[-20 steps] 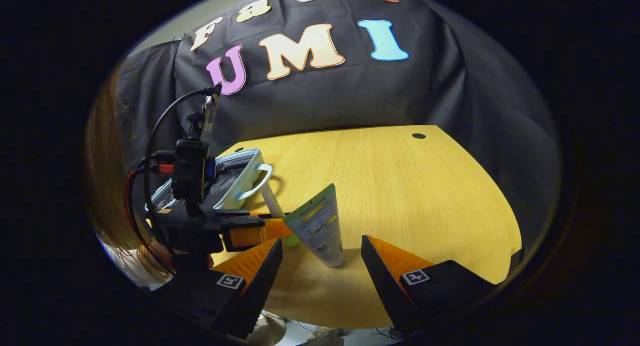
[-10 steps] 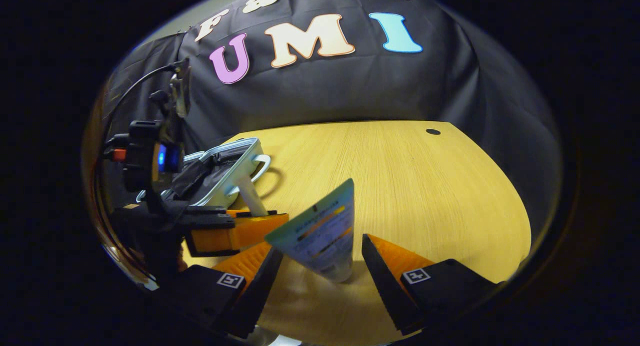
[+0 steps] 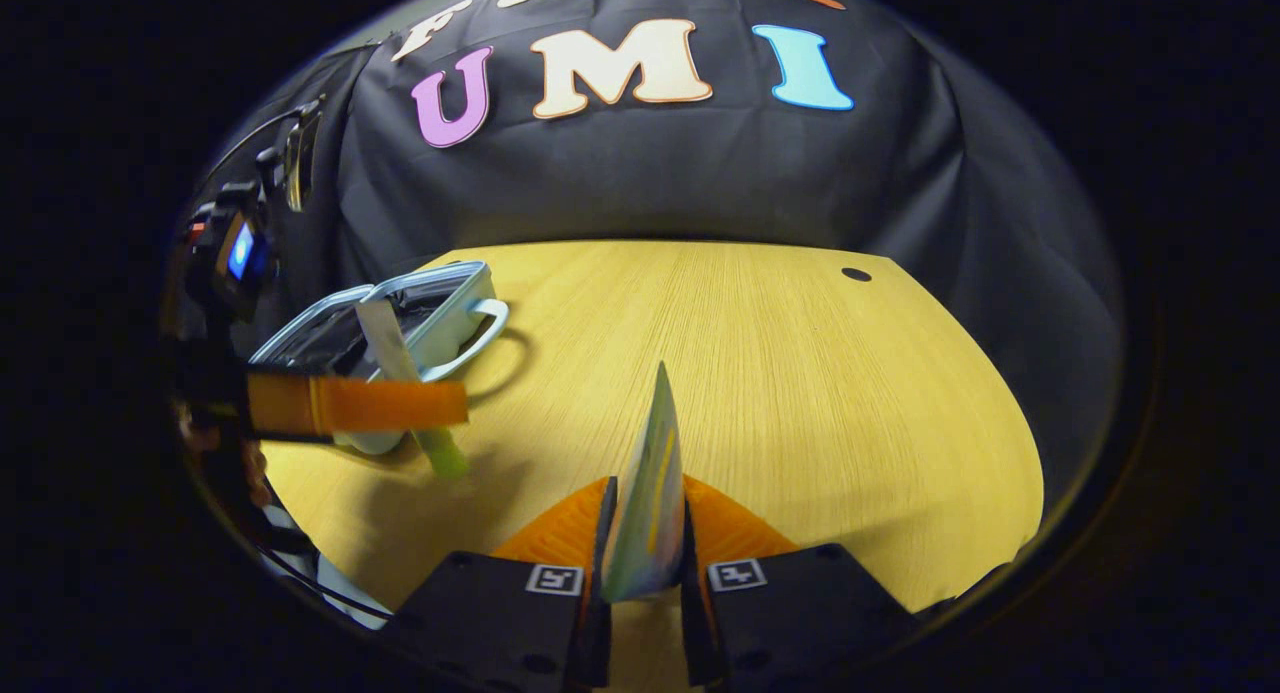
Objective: First open the suitcase, pack the skin care products into it, and then close the suitcase.
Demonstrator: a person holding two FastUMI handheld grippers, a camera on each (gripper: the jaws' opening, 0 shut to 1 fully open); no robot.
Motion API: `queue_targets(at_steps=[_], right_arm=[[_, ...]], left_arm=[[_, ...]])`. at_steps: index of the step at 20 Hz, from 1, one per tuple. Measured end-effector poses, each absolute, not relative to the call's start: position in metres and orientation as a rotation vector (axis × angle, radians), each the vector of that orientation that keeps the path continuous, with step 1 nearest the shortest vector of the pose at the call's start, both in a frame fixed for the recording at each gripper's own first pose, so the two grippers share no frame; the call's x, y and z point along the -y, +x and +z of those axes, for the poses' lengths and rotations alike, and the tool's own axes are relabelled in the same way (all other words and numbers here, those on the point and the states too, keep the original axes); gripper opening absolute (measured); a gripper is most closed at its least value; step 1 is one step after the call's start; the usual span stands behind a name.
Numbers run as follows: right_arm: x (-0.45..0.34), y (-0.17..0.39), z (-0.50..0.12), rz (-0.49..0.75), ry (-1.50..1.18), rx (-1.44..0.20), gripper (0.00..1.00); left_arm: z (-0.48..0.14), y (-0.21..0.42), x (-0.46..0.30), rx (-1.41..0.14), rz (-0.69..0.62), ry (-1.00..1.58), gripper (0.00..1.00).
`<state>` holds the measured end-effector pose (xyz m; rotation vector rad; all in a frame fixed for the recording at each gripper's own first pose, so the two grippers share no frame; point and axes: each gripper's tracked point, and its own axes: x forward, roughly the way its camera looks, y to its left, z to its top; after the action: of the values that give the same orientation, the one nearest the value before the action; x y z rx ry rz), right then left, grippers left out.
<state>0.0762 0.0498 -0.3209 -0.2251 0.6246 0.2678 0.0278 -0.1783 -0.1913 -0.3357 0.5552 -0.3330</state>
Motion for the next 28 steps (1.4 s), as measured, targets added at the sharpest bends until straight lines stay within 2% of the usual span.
queue_targets(at_steps=[1,2,5,6,7,8,9,10,11,14,15,16,19,22,23,24,25,26,27,28], right_arm=[[-0.051,0.076,-0.321,0.264,-0.237,-0.633,0.33],[-0.055,0.074,-0.321,0.268,-0.242,-0.644,0.28],[-0.071,0.074,-0.313,0.278,-0.231,-0.658,0.28],[-0.077,0.074,-0.308,0.281,-0.224,-0.662,0.24],[-0.084,0.073,-0.302,0.288,-0.219,-0.664,0.28],[-0.093,0.073,-0.296,0.297,-0.217,-0.670,0.24],[-0.101,0.072,-0.290,0.304,-0.220,-0.677,0.28],[-0.109,0.073,-0.284,0.312,-0.224,-0.682,0.24],[-0.120,0.073,-0.277,0.321,-0.224,-0.688,0.24],[-0.156,0.068,-0.257,0.355,-0.190,-0.715,0.28],[-0.173,0.068,-0.251,0.373,-0.172,-0.725,0.24],[-0.192,0.066,-0.245,0.400,-0.150,-0.735,0.28],[-0.249,0.062,-0.238,0.505,-0.109,-0.767,0.28],[-0.286,0.065,-0.247,0.561,-0.140,-0.799,0.28],[-0.297,0.066,-0.249,0.575,-0.140,-0.812,0.28],[-0.309,0.067,-0.249,0.590,-0.129,-0.821,0.28],[-0.320,0.069,-0.248,0.605,-0.115,-0.826,0.28],[-0.333,0.070,-0.248,0.621,-0.104,-0.832,0.23],[-0.341,0.073,-0.251,0.629,-0.105,-0.839,0.28],[-0.349,0.076,-0.258,0.634,-0.113,-0.856,0.28]], left_arm=[[-0.178,0.031,0.172,-0.547,-0.334,-0.353,0.25],[-0.163,0.033,0.161,-0.538,-0.331,-0.369,0.26],[-0.116,0.041,0.110,-0.539,-0.297,-0.401,0.26],[-0.107,0.042,0.087,-0.551,-0.274,-0.408,0.26],[-0.104,0.043,0.061,-0.579,-0.239,-0.398,0.26],[-0.105,0.043,0.033,-0.603,-0.192,-0.383,0.26],[-0.111,0.043,0.010,-0.639,-0.155,-0.370,0.24],[-0.118,0.039,-0.006,-0.681,-0.132,-0.367,0.26],[-0.128,0.031,-0.018,-0.748,-0.122,-0.362,0.26],[-0.177,0.009,-0.039,-0.970,-0.119,-0.322,0.26],[-0.192,0.002,-0.043,-1.035,-0.129,-0.311,0.26],[-0.203,-0.003,-0.045,-1.079,-0.140,-0.309,0.26],[-0.222,0.001,-0.047,-1.122,-0.153,-0.305,0.27],[-0.221,0.007,-0.054,-1.099,-0.139,-0.331,0.31],[-0.214,0.007,-0.057,-1.074,-0.146,-0.340,0.50],[-0.204,0.007,-0.057,-1.043,-0.153,-0.346,0.48],[-0.193,0.009,-0.059,-1.000,-0.158,-0.345,0.59],[-0.180,0.008,-0.063,-0.952,-0.159,-0.342,0.70],[-0.169,0.006,-0.069,-0.911,-0.154,-0.343,0.79],[-0.157,0.003,-0.074,-0.870,-0.151,-0.353,0.88]])
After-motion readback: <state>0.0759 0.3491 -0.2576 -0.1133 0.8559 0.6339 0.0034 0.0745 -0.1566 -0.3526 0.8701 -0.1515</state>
